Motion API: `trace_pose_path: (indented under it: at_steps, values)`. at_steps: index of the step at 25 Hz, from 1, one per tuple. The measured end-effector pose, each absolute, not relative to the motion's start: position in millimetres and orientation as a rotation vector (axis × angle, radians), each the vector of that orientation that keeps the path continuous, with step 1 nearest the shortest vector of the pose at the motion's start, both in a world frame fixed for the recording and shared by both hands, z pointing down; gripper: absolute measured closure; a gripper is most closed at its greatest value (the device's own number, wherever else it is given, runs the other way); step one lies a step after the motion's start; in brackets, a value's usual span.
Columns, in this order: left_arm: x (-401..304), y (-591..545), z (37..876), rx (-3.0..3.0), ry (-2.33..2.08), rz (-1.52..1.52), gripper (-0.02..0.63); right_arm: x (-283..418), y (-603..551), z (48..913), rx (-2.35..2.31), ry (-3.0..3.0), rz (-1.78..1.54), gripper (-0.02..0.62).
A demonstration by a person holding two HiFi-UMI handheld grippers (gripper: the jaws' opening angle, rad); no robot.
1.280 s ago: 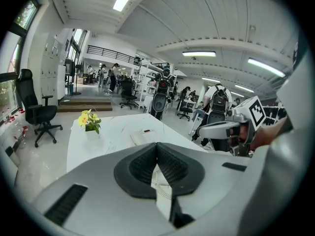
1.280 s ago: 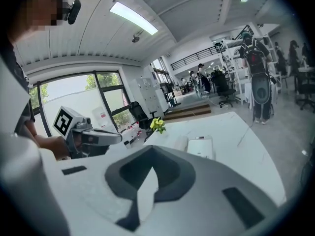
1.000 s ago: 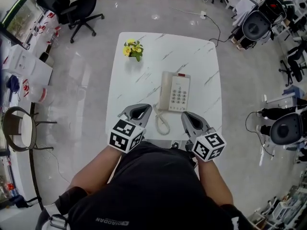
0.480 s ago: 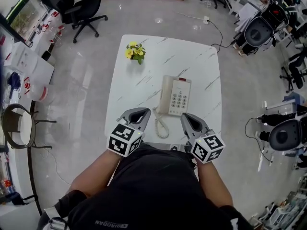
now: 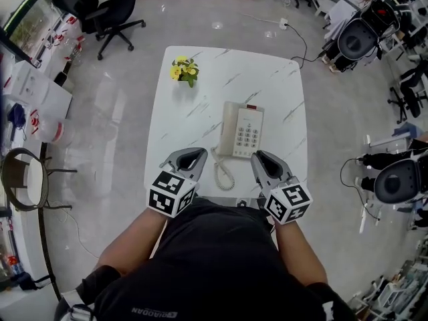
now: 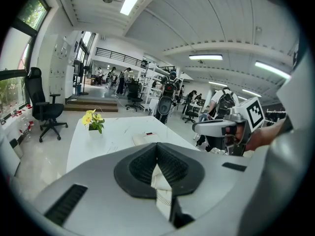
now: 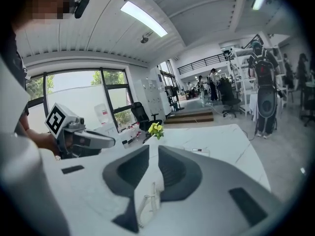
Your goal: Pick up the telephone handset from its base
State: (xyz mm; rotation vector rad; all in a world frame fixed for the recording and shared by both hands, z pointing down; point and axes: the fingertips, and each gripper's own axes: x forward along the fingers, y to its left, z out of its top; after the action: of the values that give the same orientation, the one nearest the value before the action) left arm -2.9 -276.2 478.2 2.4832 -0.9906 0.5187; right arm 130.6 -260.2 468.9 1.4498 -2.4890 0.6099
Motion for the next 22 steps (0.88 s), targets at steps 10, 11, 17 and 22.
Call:
trace_pose_path:
  at_steps: [10, 11, 17, 22]
  values:
    - [0.2, -272.8, 477.8, 2.494, -0.967, 0.526, 0.604, 134.7, -259.7, 470.9, 1.476, -2.479, 0.645, 0.428]
    - [0.1, -272.8, 478.0, 2.495, -0.965, 0.527, 0.604, 134.6, -260.1, 471.6, 1.476, -2.482, 0.652, 0.422]
    - [-1.7, -271.4, 481.4, 2.492, -0.965, 0.532, 0.604, 135.1, -259.6, 480.5, 1.473, -2.443, 0.678, 0.422]
    - [-8.3, -271.3, 484.7, 2.479, -0.968, 0.539, 0.604, 136.8, -268.6, 486.1, 1.499, -2.395, 0.712, 0.422]
